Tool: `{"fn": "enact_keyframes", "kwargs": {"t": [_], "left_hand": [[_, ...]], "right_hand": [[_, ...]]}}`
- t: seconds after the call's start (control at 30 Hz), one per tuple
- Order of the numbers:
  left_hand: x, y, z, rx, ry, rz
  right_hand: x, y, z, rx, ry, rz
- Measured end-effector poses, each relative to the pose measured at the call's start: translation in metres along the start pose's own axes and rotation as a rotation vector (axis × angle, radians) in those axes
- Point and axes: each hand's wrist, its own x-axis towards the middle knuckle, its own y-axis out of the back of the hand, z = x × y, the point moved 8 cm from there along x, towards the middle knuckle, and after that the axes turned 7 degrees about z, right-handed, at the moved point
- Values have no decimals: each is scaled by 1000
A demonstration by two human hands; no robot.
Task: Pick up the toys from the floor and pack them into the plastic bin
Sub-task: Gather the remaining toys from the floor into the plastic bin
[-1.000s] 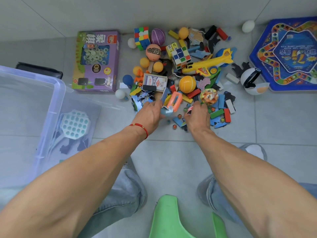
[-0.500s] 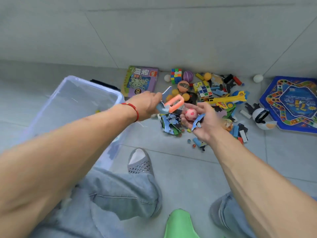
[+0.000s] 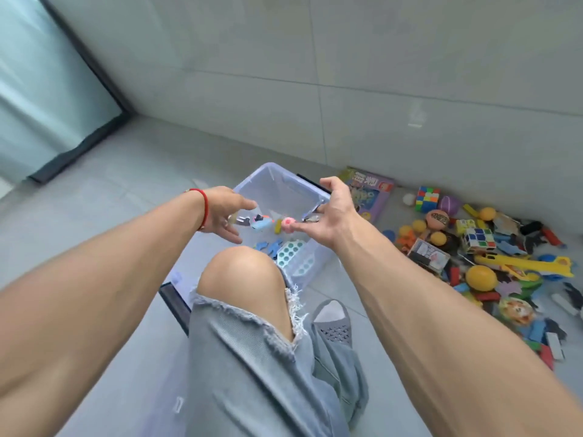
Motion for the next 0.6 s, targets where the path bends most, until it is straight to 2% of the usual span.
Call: {"fn": "enact_keyframes", "kwargs": {"t": [0.07,0.13,0.27,0.4,0.5,0.6], "left_hand": [[3,-3,-10,-106,64,15],[2,-5,-6,-80,64,37],[-20,-34,49,51,-101,-33],[-55,-81,113,271,-295,-73],[-69,-115,139,444,-404,-34],[-72,-162,146,623,-496,-18]], "right_hand": [[-4,3,2,-44,8,-15],[-5,11,1,-104,-14,-39],[-5,34,-5,-126,-84,-89],[-8,34,-11,-198,-37,-132],[-2,52,-27,-334,84,-3],[-6,106,-48,-455,146,123]]}}
